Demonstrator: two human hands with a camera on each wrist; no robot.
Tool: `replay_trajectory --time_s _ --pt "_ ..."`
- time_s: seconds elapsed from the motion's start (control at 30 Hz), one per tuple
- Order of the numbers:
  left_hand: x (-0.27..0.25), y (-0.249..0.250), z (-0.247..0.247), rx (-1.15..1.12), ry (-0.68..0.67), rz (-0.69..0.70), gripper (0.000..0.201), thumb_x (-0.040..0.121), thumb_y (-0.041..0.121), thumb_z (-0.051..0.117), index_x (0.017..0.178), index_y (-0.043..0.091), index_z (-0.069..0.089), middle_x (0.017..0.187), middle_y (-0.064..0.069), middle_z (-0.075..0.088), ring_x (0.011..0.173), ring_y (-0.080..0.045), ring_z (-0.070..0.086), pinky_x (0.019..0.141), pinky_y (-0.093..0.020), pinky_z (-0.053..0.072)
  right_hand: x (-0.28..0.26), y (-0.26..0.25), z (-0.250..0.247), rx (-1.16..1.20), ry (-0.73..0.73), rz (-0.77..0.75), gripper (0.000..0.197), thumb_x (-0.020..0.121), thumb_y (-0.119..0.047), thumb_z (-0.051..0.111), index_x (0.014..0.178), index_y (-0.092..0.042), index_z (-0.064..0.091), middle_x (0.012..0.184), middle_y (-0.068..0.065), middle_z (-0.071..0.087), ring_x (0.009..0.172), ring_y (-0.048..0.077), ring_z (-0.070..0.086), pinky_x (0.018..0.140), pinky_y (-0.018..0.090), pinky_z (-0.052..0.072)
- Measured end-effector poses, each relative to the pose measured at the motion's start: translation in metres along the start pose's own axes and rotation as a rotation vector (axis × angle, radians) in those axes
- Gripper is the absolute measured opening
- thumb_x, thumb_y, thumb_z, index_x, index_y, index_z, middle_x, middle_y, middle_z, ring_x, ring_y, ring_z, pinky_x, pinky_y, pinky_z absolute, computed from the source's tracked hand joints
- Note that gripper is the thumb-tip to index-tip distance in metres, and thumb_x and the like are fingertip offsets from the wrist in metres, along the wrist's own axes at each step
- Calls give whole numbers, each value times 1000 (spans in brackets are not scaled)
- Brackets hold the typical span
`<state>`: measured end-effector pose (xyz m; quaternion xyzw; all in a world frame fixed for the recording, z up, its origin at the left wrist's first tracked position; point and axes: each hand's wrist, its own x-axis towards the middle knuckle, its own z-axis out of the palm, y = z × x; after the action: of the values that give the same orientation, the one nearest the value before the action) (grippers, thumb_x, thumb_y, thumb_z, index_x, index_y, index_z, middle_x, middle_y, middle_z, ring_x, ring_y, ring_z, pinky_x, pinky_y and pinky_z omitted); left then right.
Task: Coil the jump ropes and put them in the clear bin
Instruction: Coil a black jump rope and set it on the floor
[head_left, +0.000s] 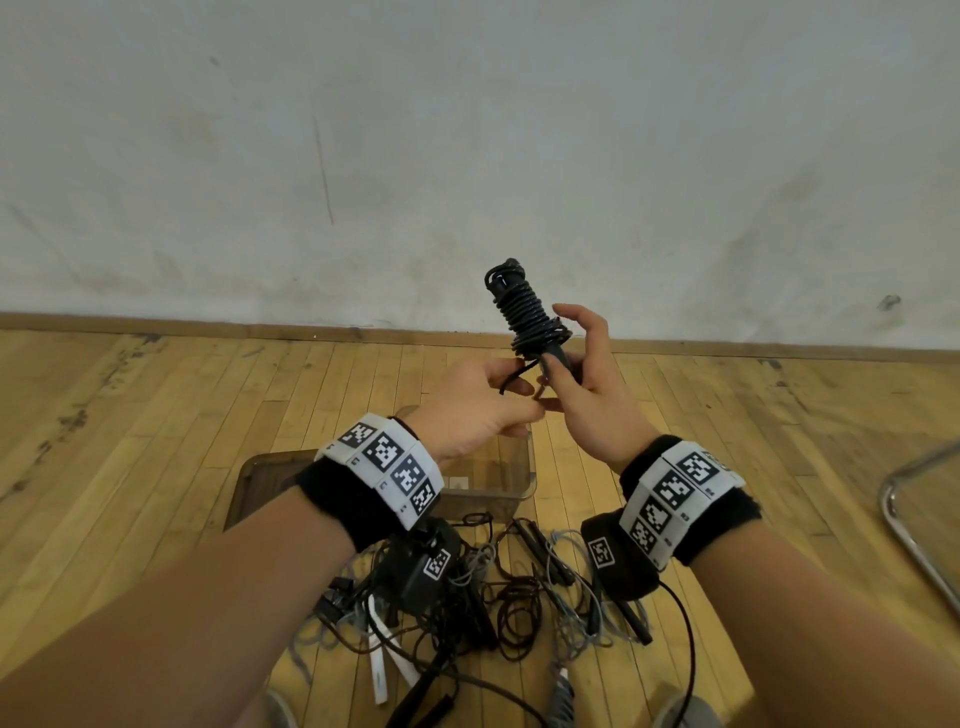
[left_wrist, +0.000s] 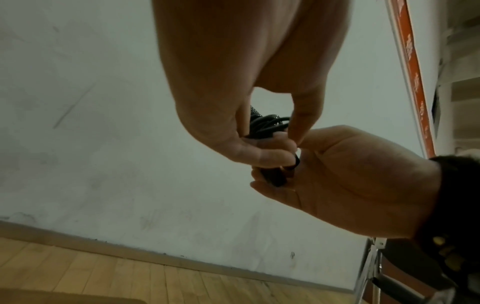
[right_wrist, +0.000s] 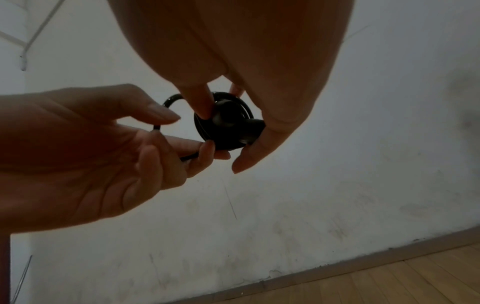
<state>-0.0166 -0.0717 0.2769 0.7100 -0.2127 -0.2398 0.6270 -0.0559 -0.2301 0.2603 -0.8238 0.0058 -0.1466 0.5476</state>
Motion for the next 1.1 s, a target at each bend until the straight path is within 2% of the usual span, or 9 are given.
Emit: replay_trajectory --time_s 0.07,0.2,0.4,0.47,0.57,0.73,0.87,1.0,1.1 --pt "3 0 -2 -20 46 0 28 94 5 66 122 9 70 102 -4 70 80 -13 71 76 -28 61 1 1 0 8 16 17 56 105 -14 50 149 -36 25 105 16 67 97 33 66 90 55 58" --pt "4 -1 0 -97 109 4 26 101 19 63 125 10 64 115 -7 74 90 -19 77 79 -34 64 3 4 -2 -15 60 113 69 103 -23 57 159 -28 18 108 6 64 99 23 67 96 50 56" --pt "8 -3 -4 -95 257 96 15 95 28 71 99 15 74 116 1 73 106 -16 71 90 -39 61 8 9 -5 15 105 232 87 95 -35 69 162 -16 18 130 5 60 119 22 62 108 49 49" --pt "9 -2 -7 -76 322 132 12 91 29 76 89 17 78 118 8 72 106 -17 70 96 -41 58 6 6 -6 -8 96 225 79 94 -30 71 159 -15 27 127 5 62 114 20 64 105 48 51" --pt "9 2 -9 -111 332 173 12 90 26 77 95 16 82 111 11 76 105 -14 70 100 -37 55 4 0 -6 -52 64 161 46 93 -22 72 136 -22 56 109 -4 68 98 14 66 96 48 56" --pt "5 4 -4 -137 213 217 17 95 11 69 108 14 80 118 10 75 110 -6 68 93 -20 53 5 -1 -4 4 146 224 64 84 -25 82 135 -18 44 105 -4 64 95 17 69 89 47 60" --pt "7 3 -7 -80 276 238 14 95 18 71 107 19 79 109 8 78 105 -4 70 99 -30 54 4 0 -7 35 131 224 68 82 -18 83 131 -19 36 106 -1 65 93 21 72 84 46 62" --pt "10 1 -8 -50 327 228 12 96 21 70 105 15 76 105 1 77 102 -13 71 91 -34 60 3 4 -7 66 100 218 70 81 -13 84 123 -23 30 105 9 72 85 29 76 84 49 62" --pt "13 1 -10 -13 365 230 13 97 21 69 105 13 75 103 -1 77 98 -13 72 83 -29 60 2 0 -5 75 91 212 65 78 -17 87 126 -19 43 105 5 72 79 23 77 79 45 64"
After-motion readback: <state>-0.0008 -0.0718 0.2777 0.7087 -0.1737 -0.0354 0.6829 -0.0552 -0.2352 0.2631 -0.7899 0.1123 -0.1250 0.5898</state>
